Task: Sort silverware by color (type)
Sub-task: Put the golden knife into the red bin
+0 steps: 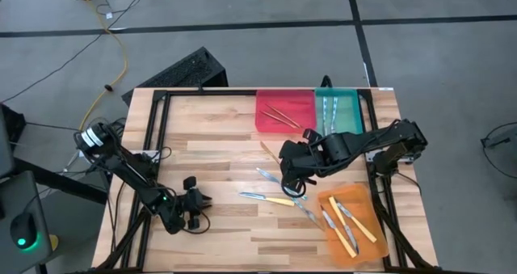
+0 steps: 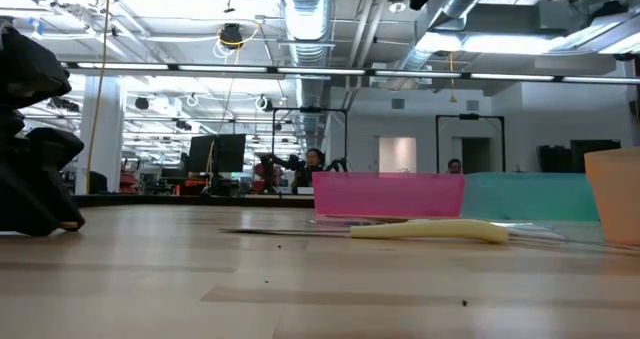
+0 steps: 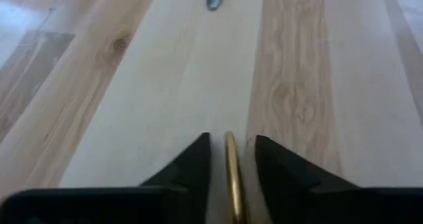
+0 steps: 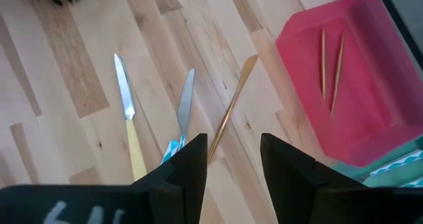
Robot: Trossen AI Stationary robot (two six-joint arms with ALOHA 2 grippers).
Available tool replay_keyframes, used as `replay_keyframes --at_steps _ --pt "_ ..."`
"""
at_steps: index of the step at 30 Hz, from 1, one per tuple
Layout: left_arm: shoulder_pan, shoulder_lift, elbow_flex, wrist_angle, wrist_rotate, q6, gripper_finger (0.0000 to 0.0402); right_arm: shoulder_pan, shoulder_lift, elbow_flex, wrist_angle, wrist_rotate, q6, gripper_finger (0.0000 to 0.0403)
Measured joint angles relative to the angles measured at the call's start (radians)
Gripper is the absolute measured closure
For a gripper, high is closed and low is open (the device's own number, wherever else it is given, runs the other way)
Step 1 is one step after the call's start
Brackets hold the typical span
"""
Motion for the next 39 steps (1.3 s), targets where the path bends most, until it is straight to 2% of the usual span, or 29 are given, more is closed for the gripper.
replay_keyframes --at_steps 3,5,10,14,17,20,23,26,30,33,35,39 --pt "0.001 0.003 0.0 -0.011 -0.022 -0.009 0.0368 0.001 0.0 0.0 0.0 0.0 0.0 0.0241" --pt "0.001 0.004 -0.002 -0.016 -0.027 -0.015 0.039 0.003 0.0 0.0 0.0 0.0 0.0 0.0241" --pt "0.001 0.006 -0.007 0.012 -0.049 -0.055 0.0397 0.008 0.0 0.0 0.0 0.0 0.001 0.0241" --pt "0.005 -0.002 -0.016 0.092 -0.09 -0.026 0.0399 0.008 0.0 0.0 0.015 0.008 0.001 0.0241" --pt "0.024 -0.034 -0.017 0.123 -0.133 -0.013 0.04 0.008 0.0 0.0 0.06 0.05 0.0 0.0241" --pt "0.044 -0.087 -0.017 0.171 -0.24 0.033 0.04 0.013 0.0 0.0 0.113 0.133 0.0 0.0241" --pt "0.048 -0.153 -0.016 0.266 -0.342 0.17 0.0401 0.03 0.0 0.0 0.154 0.231 0.0 0.0241" --pt "0.055 -0.233 -0.014 0.387 -0.4 0.352 0.0401 0.051 0.0 0.0 0.183 0.277 0.007 0.0241" --pt "0.063 -0.346 -0.013 0.592 -0.401 0.641 0.0401 0.09 -0.001 -0.008 0.244 0.325 0.051 0.0241" --pt "0.07 -0.418 -0.012 0.784 -0.355 0.88 0.0401 0.126 -0.001 -0.053 0.36 0.343 0.047 0.0241" --pt "0.084 -0.448 -0.012 0.902 -0.279 1.012 0.0401 0.143 0.0 -0.087 0.441 0.343 0.037 0.0241" --pt "0.124 -0.48 -0.011 1.089 -0.112 1.17 0.0401 0.165 0.0 -0.169 0.611 0.342 0.027 0.0241"
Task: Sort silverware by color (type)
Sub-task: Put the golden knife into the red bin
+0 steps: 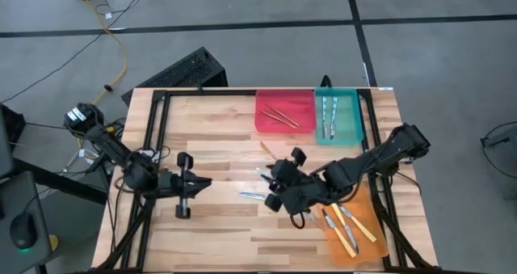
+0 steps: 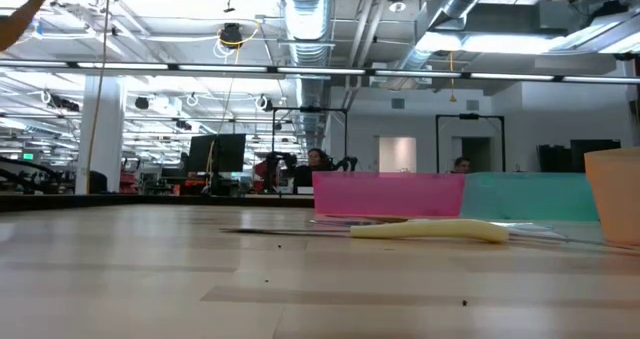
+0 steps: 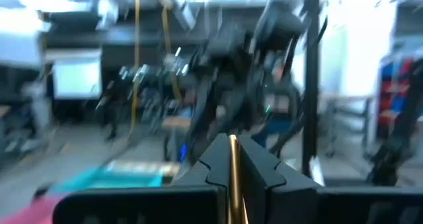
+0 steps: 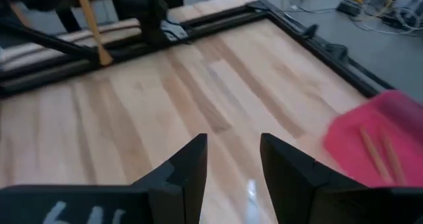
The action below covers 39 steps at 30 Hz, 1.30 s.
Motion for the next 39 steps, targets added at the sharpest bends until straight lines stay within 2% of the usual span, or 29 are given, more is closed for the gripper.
replay_keyframes --at_steps 3,8,11,16,21,31,35,39 --pt "0.042 0.001 0.0 0.093 0.132 0.036 0.0401 0.011 0.0 -0.055 0.167 -0.001 -0.018 0.0241" --pt "0.135 0.02 0.0 0.217 0.368 0.002 0.0401 0.016 0.025 -0.17 0.624 -0.034 -0.183 0.0241" --pt "0.18 0.049 0.0 0.319 0.448 -0.016 0.0401 -0.007 0.067 -0.19 0.779 -0.103 -0.268 0.0241" --pt "0.225 0.117 0.0 0.443 0.551 -0.091 0.0401 -0.051 0.131 -0.189 0.938 -0.188 -0.443 0.0241" --pt "0.234 0.176 0.031 0.442 0.603 -0.133 0.0401 -0.081 0.183 -0.19 1.059 -0.325 -0.531 0.0241" --pt "0.233 0.292 0.148 0.442 0.757 -0.151 0.0401 -0.129 0.184 -0.19 1.061 -0.6 -0.534 0.0241" --pt "0.234 0.349 0.206 0.441 0.822 -0.17 0.0401 -0.136 0.184 -0.19 1.05 -0.668 -0.537 0.0241" --pt "0.239 0.394 0.242 0.441 0.832 -0.182 0.0401 -0.141 0.184 -0.19 1.053 -0.708 -0.537 0.0241"
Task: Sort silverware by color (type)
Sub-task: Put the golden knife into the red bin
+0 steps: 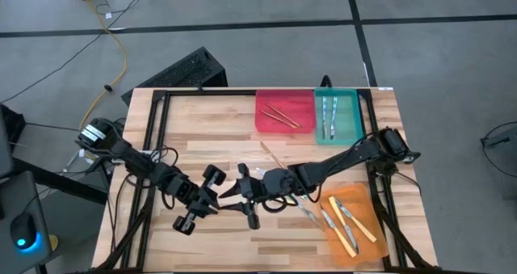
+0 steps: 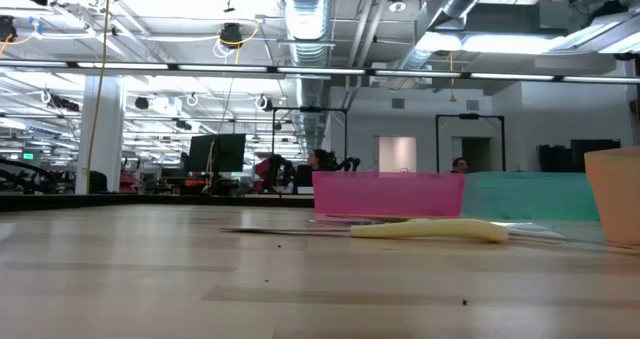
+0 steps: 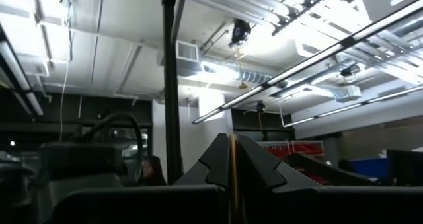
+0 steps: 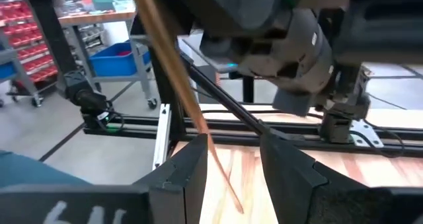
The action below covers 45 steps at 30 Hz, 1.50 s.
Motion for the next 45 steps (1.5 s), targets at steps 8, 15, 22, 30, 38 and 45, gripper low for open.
replay_keyframes --at_steps 8,15,22,30,38,45 --pt "0.021 0.041 0.036 0.0 0.078 -0.066 0.0401 0.012 0.0 0.0 -0.014 -0.084 -0.022 0.0241" --pt "0.022 0.041 0.037 0.002 0.091 -0.091 0.0401 0.015 0.0 0.0 -0.071 -0.18 -0.027 0.0241" --pt "0.022 0.041 0.037 0.001 0.109 -0.102 0.0401 0.001 0.0 0.001 -0.067 -0.162 -0.053 0.0241" --pt "0.032 0.041 0.037 0.001 0.155 -0.146 0.0401 0.007 -0.004 0.001 -0.037 -0.212 -0.071 0.0241" --pt "0.032 0.041 0.037 0.001 0.154 -0.124 0.0401 0.03 -0.013 0.001 -0.082 -0.211 -0.037 0.0239" --pt "0.032 0.04 0.037 0.001 0.116 -0.11 0.0401 0.065 -0.036 0.0 -0.317 -0.109 0.037 0.0208"
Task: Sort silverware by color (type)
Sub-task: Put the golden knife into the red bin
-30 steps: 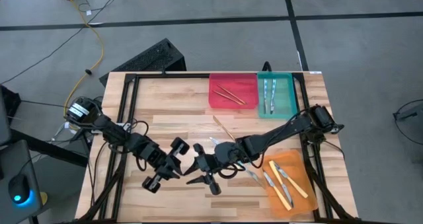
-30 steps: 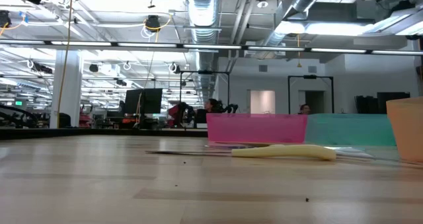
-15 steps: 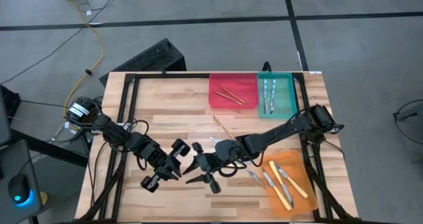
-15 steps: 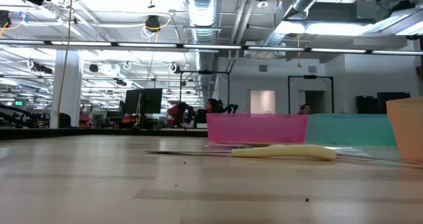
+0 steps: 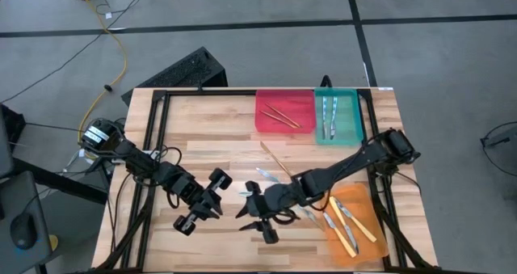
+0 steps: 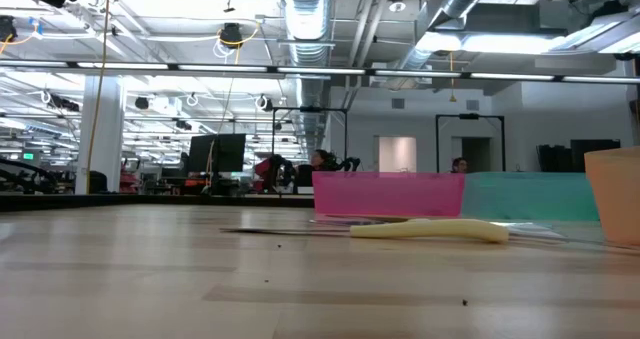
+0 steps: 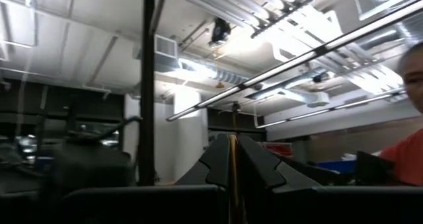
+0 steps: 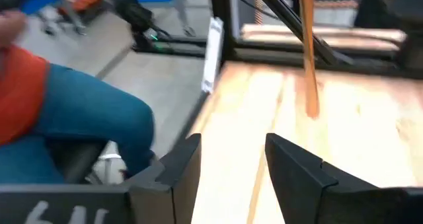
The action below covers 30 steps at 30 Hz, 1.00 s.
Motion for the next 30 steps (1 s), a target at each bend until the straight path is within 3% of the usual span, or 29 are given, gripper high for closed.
replay_keyframes --at_steps 4,10,25,30 --pt "-0.001 0.0 0.007 0.0 -0.055 0.046 0.0401 0.025 -0.025 0.0 -0.057 0.144 -0.009 0.0187" --pt "-0.004 -0.001 0.073 0.0 -0.038 0.016 0.0401 0.054 -0.027 0.0 -0.098 0.321 -0.086 0.0168" --pt "-0.004 -0.001 0.09 -0.001 0.056 0.018 0.0401 0.056 -0.027 0.0 0.017 0.344 -0.251 0.0168" --pt "-0.004 -0.001 0.09 0.0 0.096 -0.014 0.0401 0.055 -0.027 0.0 0.017 0.282 -0.321 0.0168"
